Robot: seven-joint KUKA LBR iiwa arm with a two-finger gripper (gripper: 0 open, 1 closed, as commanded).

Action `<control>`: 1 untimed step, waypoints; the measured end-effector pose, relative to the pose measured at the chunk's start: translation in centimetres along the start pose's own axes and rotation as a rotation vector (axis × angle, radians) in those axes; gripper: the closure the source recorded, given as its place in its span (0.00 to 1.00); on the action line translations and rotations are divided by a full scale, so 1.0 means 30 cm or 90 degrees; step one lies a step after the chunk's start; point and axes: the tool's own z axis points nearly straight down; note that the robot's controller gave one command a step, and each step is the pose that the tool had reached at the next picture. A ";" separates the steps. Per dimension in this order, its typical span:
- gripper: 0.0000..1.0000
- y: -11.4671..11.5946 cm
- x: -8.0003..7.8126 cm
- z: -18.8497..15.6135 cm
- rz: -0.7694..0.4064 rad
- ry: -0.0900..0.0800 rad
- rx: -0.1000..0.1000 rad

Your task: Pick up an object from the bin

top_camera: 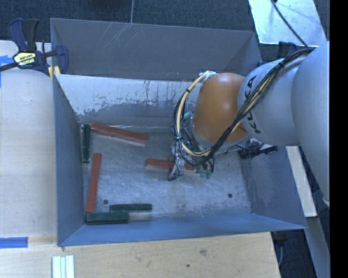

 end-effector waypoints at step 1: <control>1.00 0.076 -0.070 -0.444 -0.005 -0.004 -0.001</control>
Offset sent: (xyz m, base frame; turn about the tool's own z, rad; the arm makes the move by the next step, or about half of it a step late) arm 0.0202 0.0192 0.1278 -0.0054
